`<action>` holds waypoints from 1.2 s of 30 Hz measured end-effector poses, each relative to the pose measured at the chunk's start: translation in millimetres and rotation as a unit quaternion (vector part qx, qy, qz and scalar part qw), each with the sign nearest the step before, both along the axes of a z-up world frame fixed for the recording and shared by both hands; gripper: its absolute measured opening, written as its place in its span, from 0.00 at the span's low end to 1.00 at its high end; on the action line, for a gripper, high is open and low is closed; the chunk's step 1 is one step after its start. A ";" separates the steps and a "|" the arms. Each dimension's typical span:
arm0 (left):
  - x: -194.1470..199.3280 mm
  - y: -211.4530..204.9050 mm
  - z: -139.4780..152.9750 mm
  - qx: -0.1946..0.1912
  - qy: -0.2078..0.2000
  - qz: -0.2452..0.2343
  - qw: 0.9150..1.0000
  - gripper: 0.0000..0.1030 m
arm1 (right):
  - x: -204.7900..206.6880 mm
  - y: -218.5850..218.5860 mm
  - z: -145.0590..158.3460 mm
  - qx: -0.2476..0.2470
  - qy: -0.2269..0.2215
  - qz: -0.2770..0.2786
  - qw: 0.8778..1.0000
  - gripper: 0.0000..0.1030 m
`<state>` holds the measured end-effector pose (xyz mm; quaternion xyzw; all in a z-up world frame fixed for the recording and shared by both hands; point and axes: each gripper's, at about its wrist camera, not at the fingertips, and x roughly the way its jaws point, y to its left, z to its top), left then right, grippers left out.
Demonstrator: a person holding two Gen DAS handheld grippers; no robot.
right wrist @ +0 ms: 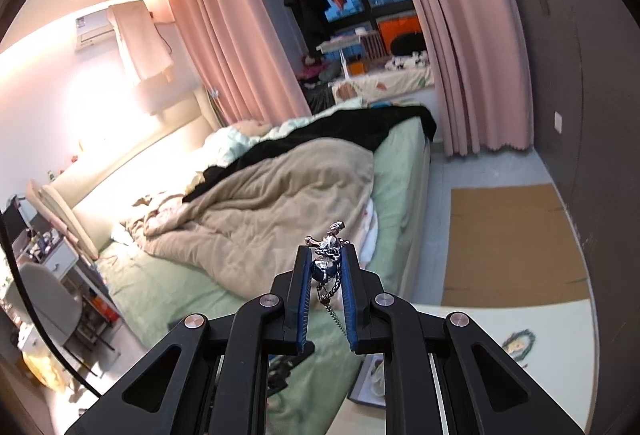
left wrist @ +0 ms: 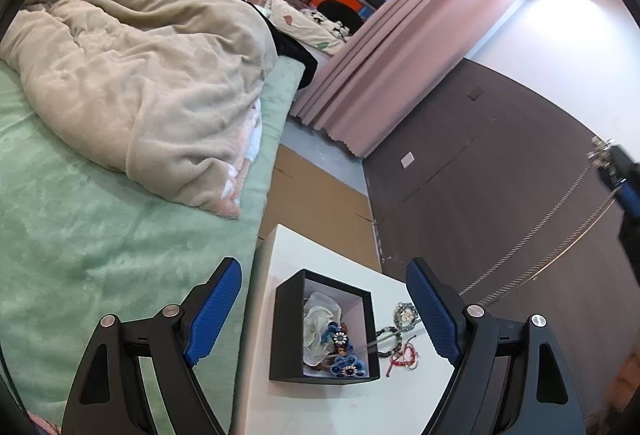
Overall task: Organize jewelry
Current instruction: 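Lift the silver necklace, lower it into the box, and open the right gripper, then grasp the dark bead bracelet with the left gripper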
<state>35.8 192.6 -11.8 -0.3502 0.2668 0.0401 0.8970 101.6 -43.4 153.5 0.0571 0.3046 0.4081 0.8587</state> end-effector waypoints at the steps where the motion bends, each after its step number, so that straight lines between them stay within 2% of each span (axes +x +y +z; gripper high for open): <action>1: -0.3 0.5 0.0 0.001 0.000 0.000 1.000 0.82 | 2.6 1.6 -5.6 -0.001 0.006 0.001 1.000 0.15; 9: -2.3 7.7 -2.0 -0.005 0.003 0.013 1.000 0.82 | 22.2 10.5 -63.9 -0.013 0.069 0.006 0.998 0.15; 18: -2.2 6.0 -2.9 0.011 0.013 0.020 1.000 0.82 | 38.6 15.1 -131.5 -0.013 0.126 0.025 0.992 0.16; 21: 0.2 2.3 -3.6 0.020 0.019 0.019 0.999 0.82 | 49.1 19.8 -146.5 -0.038 0.170 0.031 0.984 0.24; 23: 1.2 0.4 -3.9 0.015 0.017 0.019 1.000 0.82 | 48.2 13.1 -146.9 -0.027 0.168 0.036 0.985 0.44; 24: 1.5 -1.4 -3.9 0.015 0.016 0.019 1.000 0.82 | 46.6 7.7 -144.8 -0.033 0.160 0.028 0.986 0.65; 25: 2.3 -4.2 -4.0 0.020 0.018 0.020 0.999 0.82 | 45.3 4.0 -143.4 -0.034 0.155 0.022 0.987 0.73; 32: 7.2 -26.1 -1.6 0.032 0.014 0.006 0.999 0.82 | 47.0 -41.2 -135.7 -0.018 0.155 -0.016 0.988 0.73; 36: 14.2 -39.2 -2.1 0.022 0.012 -0.002 1.000 0.82 | 48.0 -67.5 -136.9 -0.013 0.161 -0.039 0.986 0.78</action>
